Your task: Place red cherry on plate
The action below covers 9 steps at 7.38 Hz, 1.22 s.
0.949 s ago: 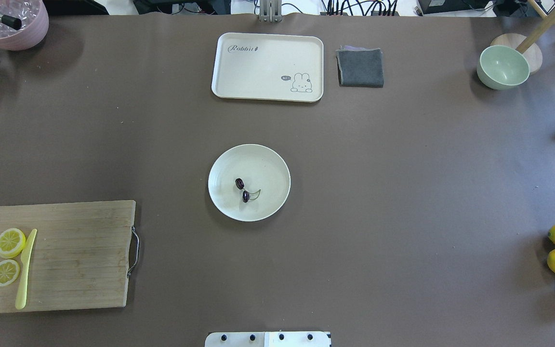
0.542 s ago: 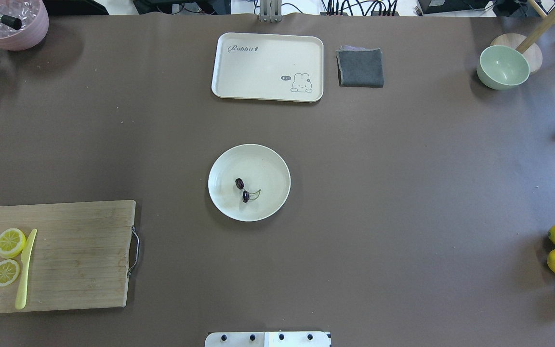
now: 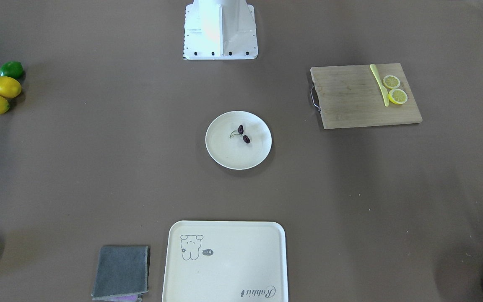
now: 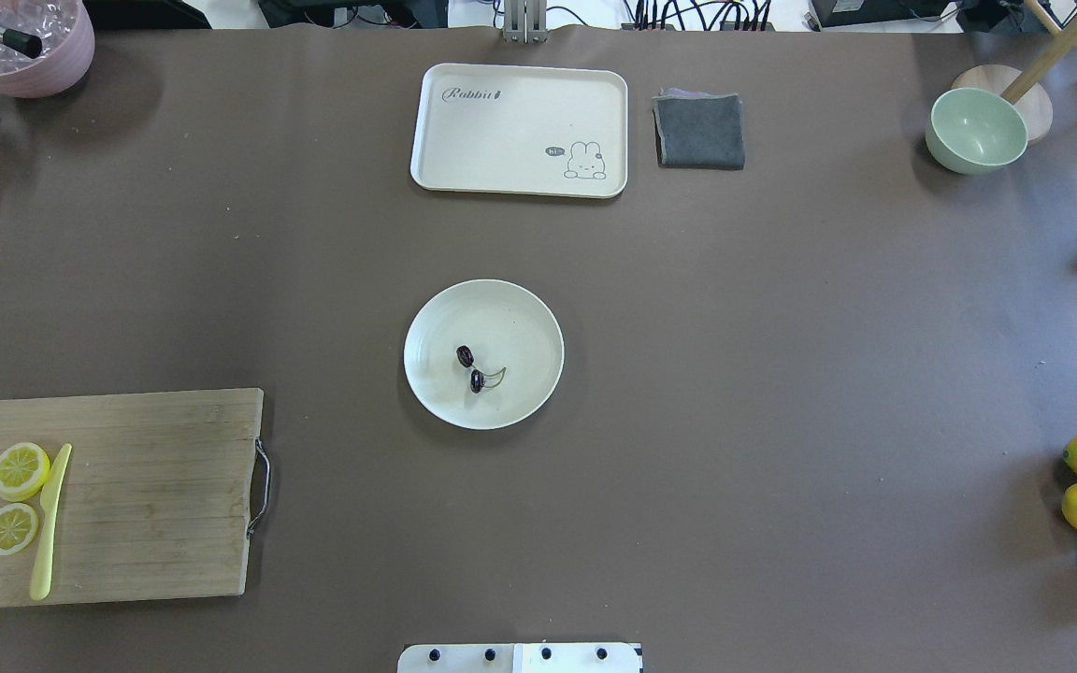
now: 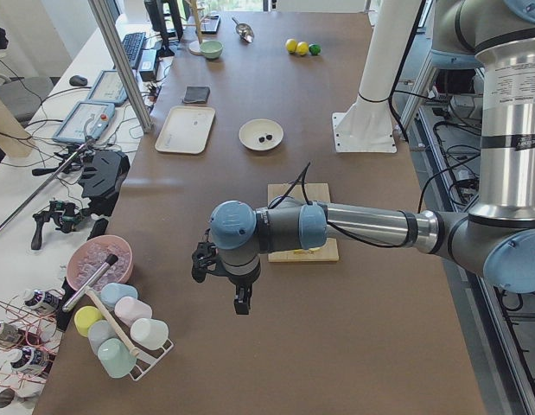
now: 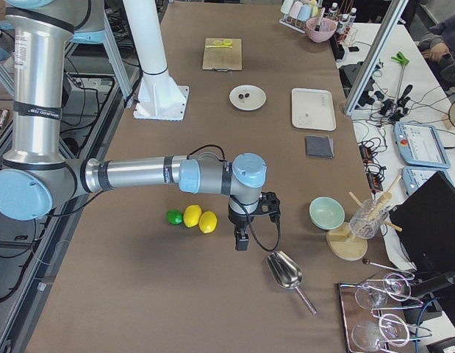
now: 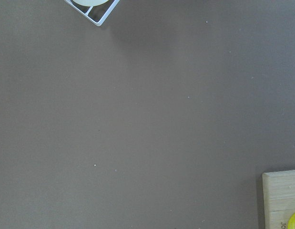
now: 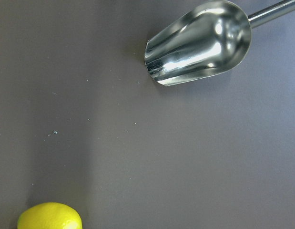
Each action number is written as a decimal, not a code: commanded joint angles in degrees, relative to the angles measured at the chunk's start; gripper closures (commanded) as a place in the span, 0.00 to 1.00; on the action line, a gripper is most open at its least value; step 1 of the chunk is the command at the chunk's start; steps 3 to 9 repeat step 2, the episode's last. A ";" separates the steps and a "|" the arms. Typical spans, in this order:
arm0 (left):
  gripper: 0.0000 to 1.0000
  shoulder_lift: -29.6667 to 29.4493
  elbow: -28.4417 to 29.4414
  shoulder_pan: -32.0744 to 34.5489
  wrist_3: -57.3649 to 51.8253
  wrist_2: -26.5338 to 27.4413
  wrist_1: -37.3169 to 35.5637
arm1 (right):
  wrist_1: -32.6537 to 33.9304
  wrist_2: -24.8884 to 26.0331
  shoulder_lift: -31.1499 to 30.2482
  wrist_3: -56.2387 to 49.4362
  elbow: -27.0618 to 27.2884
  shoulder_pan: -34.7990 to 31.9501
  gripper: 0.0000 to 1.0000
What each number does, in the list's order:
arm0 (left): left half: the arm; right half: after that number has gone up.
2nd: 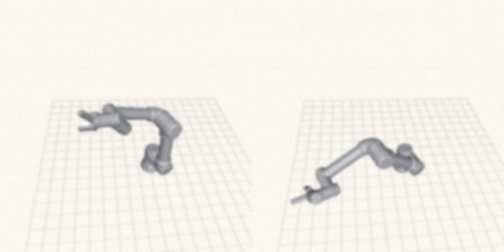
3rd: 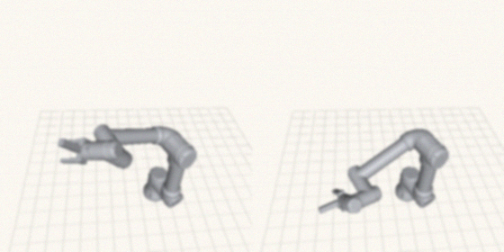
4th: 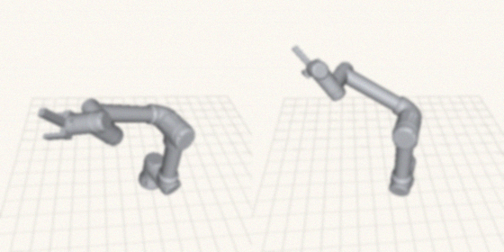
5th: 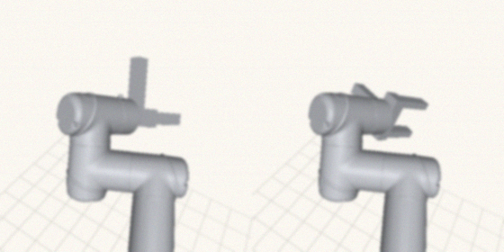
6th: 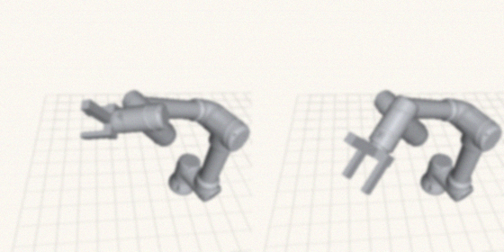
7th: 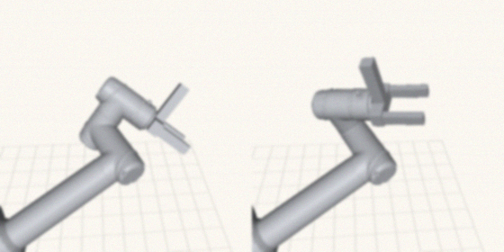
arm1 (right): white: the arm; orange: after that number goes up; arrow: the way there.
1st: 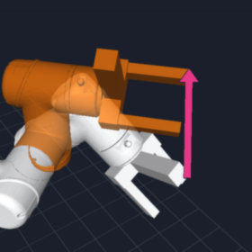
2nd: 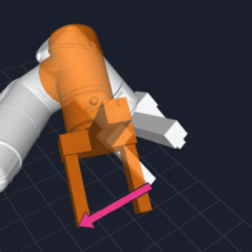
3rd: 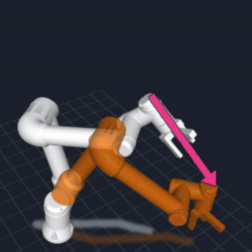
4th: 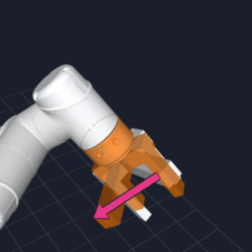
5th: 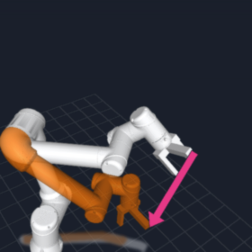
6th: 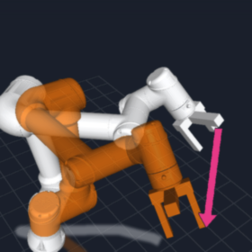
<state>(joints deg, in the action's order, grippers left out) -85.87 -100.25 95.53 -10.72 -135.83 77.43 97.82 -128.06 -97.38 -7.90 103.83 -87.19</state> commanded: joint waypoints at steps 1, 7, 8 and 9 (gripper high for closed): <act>0.02 -0.09 0.06 0.01 0.00 0.04 0.00 | 0.00 0.00 0.00 -0.01 -0.03 0.00 0.00; 0.02 -0.09 -0.03 -0.08 0.00 0.04 0.00 | 0.00 0.00 0.00 -0.01 0.06 0.00 0.00; 0.02 -0.09 -0.03 -0.08 0.00 0.04 0.00 | 0.00 0.00 0.00 -0.01 0.06 0.00 0.00; 0.02 -0.09 -0.03 -0.08 0.00 0.04 0.00 | 0.00 0.00 0.00 -0.01 0.06 0.00 0.00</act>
